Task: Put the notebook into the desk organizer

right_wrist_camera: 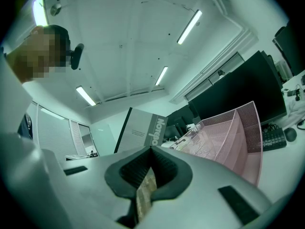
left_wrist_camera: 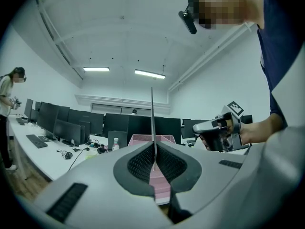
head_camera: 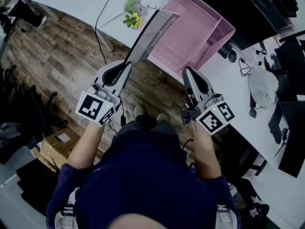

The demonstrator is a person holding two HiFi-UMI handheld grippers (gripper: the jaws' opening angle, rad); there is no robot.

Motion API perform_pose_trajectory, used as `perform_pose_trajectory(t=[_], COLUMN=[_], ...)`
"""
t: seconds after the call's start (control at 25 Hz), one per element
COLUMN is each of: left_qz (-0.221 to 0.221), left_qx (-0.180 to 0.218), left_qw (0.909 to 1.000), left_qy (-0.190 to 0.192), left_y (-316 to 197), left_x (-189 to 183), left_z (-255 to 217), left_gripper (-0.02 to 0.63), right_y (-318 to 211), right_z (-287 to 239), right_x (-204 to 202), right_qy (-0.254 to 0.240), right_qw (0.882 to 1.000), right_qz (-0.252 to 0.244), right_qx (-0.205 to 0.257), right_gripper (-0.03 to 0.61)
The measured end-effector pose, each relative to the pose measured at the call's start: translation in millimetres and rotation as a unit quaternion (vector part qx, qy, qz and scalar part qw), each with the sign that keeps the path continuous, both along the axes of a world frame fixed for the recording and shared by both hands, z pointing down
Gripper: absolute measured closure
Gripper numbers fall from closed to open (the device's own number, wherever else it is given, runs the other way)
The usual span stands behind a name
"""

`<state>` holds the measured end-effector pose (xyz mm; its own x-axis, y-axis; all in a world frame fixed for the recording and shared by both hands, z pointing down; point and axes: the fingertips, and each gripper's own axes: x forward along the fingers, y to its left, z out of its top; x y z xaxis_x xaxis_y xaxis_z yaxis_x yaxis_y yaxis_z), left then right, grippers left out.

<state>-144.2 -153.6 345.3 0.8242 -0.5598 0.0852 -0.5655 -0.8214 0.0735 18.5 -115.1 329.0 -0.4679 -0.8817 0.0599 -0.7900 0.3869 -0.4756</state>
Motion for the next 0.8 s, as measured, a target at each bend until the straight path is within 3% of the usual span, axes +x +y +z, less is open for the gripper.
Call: perform_pose_trajectory(t=[0.8], left_qz=[-0.027], left_qx=[0.006], left_qw=[0.9992], left_qy=[-0.028], left_y=[-31], left_x=[39], left_z=[1], left_gripper=[0.58], right_y=[-42], right_z=[-3], right_x=[46], right_qy=[-0.016], right_qw=[1.0], right_qz=[-0.02], right_qx=[0.008], right_gripper=[0.575])
